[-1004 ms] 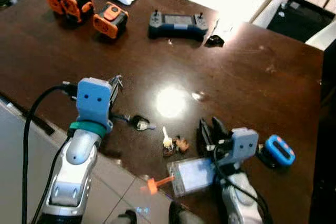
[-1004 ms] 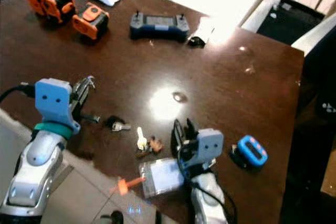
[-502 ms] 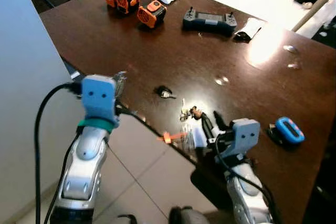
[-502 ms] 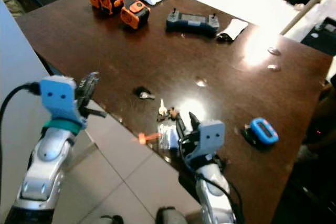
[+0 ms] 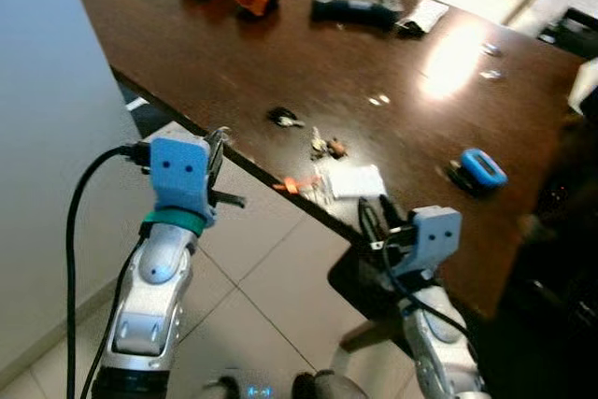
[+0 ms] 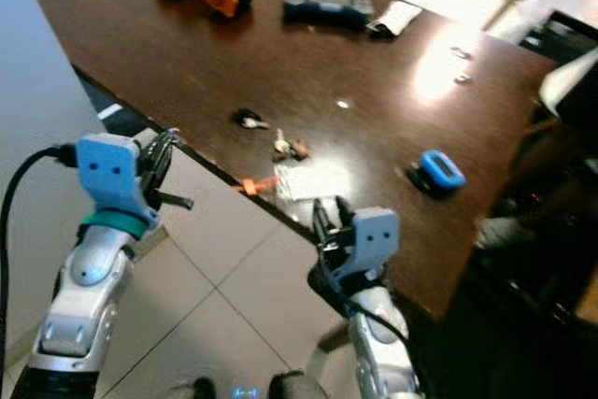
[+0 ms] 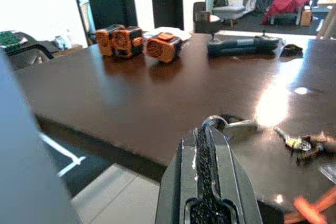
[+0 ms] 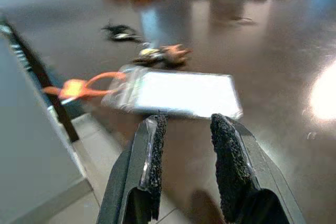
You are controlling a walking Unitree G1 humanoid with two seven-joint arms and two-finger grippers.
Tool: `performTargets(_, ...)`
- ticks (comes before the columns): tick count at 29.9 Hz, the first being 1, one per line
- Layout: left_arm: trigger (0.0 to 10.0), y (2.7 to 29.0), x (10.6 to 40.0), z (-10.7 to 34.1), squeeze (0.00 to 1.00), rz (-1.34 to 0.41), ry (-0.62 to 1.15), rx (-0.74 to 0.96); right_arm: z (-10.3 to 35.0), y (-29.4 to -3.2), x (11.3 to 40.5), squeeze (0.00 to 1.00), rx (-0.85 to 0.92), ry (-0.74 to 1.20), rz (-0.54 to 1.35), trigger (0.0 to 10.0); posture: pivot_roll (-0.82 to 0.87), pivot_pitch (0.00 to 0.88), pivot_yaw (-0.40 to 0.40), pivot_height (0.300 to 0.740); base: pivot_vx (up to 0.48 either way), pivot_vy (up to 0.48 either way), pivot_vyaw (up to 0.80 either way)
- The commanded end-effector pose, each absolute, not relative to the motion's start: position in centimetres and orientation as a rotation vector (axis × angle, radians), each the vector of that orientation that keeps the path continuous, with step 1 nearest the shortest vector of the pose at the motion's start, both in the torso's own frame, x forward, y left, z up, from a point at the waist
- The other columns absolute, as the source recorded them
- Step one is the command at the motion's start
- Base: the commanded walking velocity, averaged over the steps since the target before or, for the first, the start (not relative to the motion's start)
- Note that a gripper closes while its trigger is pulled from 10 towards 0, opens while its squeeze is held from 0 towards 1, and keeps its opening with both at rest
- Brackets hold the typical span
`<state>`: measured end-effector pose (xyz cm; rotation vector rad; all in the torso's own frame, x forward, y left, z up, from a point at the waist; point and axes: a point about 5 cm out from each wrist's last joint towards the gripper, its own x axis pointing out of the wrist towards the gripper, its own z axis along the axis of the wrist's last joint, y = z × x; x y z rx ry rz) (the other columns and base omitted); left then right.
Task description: Hang keys on a hook
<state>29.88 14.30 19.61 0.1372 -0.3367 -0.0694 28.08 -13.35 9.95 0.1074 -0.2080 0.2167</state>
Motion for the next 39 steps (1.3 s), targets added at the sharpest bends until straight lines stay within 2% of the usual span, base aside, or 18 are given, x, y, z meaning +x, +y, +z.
performTargets(1, 10.0, 14.46, 29.76, 18.78, 0.00, -0.062, -0.306, 0.136, 9.29, -12.99, 27.86, 0.00, 0.105, -0.171, 0.226, 10.0, -0.14, 0.099, -0.010, 0.740, -0.300, 0.000, 0.00)
performTargets(7, 10.0, 14.46, 29.85, 18.67, 0.00, -0.064, -0.296, 0.143, 9.29, -12.70, 27.92, 0.00, 0.081, -0.165, 0.245, 10.0, -0.14, 0.099, -0.009, 0.740, -0.196, 0.000, 0.14)
performTargets(14, 10.0, 14.33, 30.03, 18.46, 0.00, -0.059, -0.268, 0.143, 9.38, -12.49, 28.03, 0.00, 0.020, -0.175, 0.259, 10.0, -0.14, 0.099, -0.008, 0.740, 0.000, 0.000, 0.79)
performTargets(29, 10.0, 14.33, 30.34, 18.79, 0.00, -0.052, -0.272, 0.151, 9.38, -12.37, 28.18, 0.00, 0.017, -0.170, 0.268, 10.0, -0.14, 0.092, -0.009, 0.740, 0.000, 0.000, 0.79)
performTargets(39, 10.0, 14.34, 30.52, 19.36, 0.00, -0.038, -0.301, 0.165, 9.21, -12.34, 28.15, 0.00, 0.020, -0.166, 0.263, 10.0, -0.14, 0.092, -0.009, 0.740, 0.407, 0.000, 0.79)
